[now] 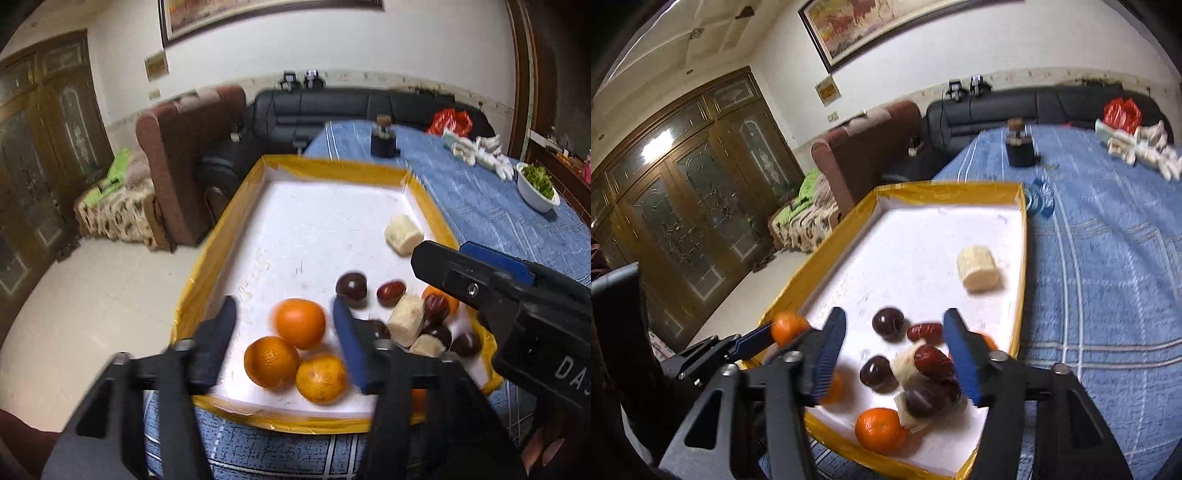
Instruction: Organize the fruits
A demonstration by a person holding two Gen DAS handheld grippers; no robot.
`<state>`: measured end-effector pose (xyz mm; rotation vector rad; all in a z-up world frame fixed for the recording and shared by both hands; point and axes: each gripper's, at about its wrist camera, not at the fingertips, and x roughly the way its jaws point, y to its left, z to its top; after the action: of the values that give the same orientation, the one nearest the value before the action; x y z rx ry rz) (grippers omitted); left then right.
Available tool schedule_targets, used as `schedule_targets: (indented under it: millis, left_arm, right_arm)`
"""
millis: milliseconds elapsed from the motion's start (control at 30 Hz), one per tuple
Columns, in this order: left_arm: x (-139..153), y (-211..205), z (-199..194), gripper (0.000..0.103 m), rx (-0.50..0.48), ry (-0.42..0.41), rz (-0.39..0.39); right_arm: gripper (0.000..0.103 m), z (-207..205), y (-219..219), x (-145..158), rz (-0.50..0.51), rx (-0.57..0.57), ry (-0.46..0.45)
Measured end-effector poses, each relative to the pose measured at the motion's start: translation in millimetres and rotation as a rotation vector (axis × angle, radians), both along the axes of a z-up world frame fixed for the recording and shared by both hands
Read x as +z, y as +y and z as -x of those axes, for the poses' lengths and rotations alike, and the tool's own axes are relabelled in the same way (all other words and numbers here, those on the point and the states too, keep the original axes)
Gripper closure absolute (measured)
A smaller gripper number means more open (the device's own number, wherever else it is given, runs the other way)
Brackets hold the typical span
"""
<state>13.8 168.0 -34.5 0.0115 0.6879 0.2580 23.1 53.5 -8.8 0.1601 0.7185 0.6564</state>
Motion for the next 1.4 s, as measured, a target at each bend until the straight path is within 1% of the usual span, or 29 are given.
schedule_targets:
  millis: [67, 133, 200, 267, 300, 333, 400, 533, 633, 733, 767, 933, 1067, 1133, 1200, 1300, 1333, 1400]
  left_arm:
    - [11.9, -5.9, 8.7, 0.042, -0.002, -0.048, -0.026]
    - [25.7, -12.0, 18.2, 0.038, -0.005, -0.088, -0.05]
    - [38.4, -16.0, 28.9, 0.025, 0.0, -0.126, -0.067]
    - [50.6, -20.0, 39.8, 0.021, 0.004, -0.164, -0.082]
    - [56.7, -23.5, 46.0, 0.021, 0.005, -0.18, -0.097]
    - [62.6, -26.8, 51.8, 0.02, 0.003, -0.194, -0.11]
    - [74.9, -33.8, 65.7, 0.018, 0.01, -0.222, -0.141]
    - [93.8, -45.6, 90.9, 0.014, 0.026, -0.274, -0.186]
    - [105.1, -52.3, 111.1, 0.011, 0.039, -0.296, -0.217]
    - [112.0, -56.0, 130.0, 0.004, 0.05, -0.307, -0.236]
    - [113.1, -56.3, 135.5, 0.0, 0.057, -0.309, -0.234]
    - [113.6, -54.1, 158.1, 0.0, 0.05, -0.29, -0.192]
    - [118.8, -56.7, 168.8, 0.0, 0.066, -0.278, -0.195]
    - [125.6, -57.1, 174.1, 0.0, 0.07, -0.302, -0.191]
    - [131.2, -57.3, 179.4, 0.0, 0.073, -0.331, -0.159]
    - [137.5, -54.1, 184.9, 0.0, 0.078, -0.347, -0.102]
    - [138.6, -53.2, 186.3, 0.0, 0.079, -0.348, -0.09]
    - [139.1, -51.6, 188.6, 0.0, 0.085, -0.343, -0.082]
  right_arm:
    - [0.043, 7.6, -4.8, 9.3, -0.01, 0.0, -0.045]
    - [0.04, 15.4, -11.5, 18.2, -0.018, -0.008, -0.081]
    - [0.04, 22.8, -18.7, 26.8, -0.03, -0.017, -0.104]
    - [0.039, 30.3, -25.9, 34.7, -0.043, -0.021, -0.123]
    - [0.039, 34.9, -29.9, 39.4, -0.051, -0.025, -0.135]
    - [0.036, 39.3, -33.6, 43.9, -0.057, -0.029, -0.146]
    - [0.034, 49.5, -43.0, 53.9, -0.075, -0.036, -0.169]
    - [0.033, 71.3, -59.3, 74.5, -0.097, -0.047, -0.217]
    - [0.029, 89.0, -69.1, 87.2, -0.107, -0.055, -0.242]
    - [0.025, 108.3, -78.4, 99.2, -0.099, -0.066, -0.254]
    - [0.024, 112.9, -80.7, 101.5, -0.096, -0.065, -0.254]
    - [0.018, 143.8, -91.5, 109.3, -0.059, -0.068, -0.252]
    - [0.018, 167.7, -96.9, 114.6, -0.037, -0.061, -0.257]
    - [0.017, 178.0, -100.6, 119.0, -0.038, -0.057, -0.265]
    - [0.017, 186.6, -103.1, 123.7, -0.03, -0.057, -0.281]
    - [0.015, 202.5, -99.9, 128.2, 0.053, -0.064, -0.342]
    - [0.014, 207.7, -98.3, 127.4, 0.082, -0.065, -0.361]
    - [0.014, 214.2, -96.0, 124.5, 0.106, -0.062, -0.378]
